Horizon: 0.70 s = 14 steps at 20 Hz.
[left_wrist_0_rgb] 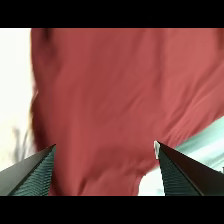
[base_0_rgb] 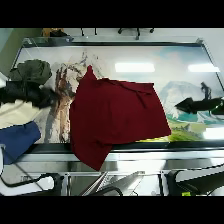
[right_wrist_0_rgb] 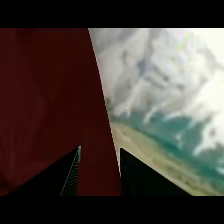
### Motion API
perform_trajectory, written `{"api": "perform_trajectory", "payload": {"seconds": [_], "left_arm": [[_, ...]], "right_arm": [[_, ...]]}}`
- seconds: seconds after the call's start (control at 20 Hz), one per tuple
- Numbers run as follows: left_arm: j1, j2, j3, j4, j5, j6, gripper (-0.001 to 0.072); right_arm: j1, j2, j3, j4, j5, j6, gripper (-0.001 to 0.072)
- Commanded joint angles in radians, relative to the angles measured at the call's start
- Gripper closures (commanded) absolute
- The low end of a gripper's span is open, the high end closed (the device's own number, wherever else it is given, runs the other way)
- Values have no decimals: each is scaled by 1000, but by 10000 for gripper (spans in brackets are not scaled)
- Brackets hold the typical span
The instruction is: Fold the shirts.
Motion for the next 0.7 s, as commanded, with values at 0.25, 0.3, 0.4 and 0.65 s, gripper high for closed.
{"api": "perform_trajectory", "payload": {"seconds": [0.25,0.3,0.4,0.65], "left_arm": [[189,246,-600,79,154,83,20],[178,247,-629,79,178,91,19],[145,231,-671,79,214,100,20],[33,137,-706,66,279,100,138]], "right_arm": [[47,-11,-184,-137,11,33,331],[61,-11,-187,-138,33,42,331],[105,-6,-193,-144,51,55,341],[181,2,-193,-141,54,55,350]]}}
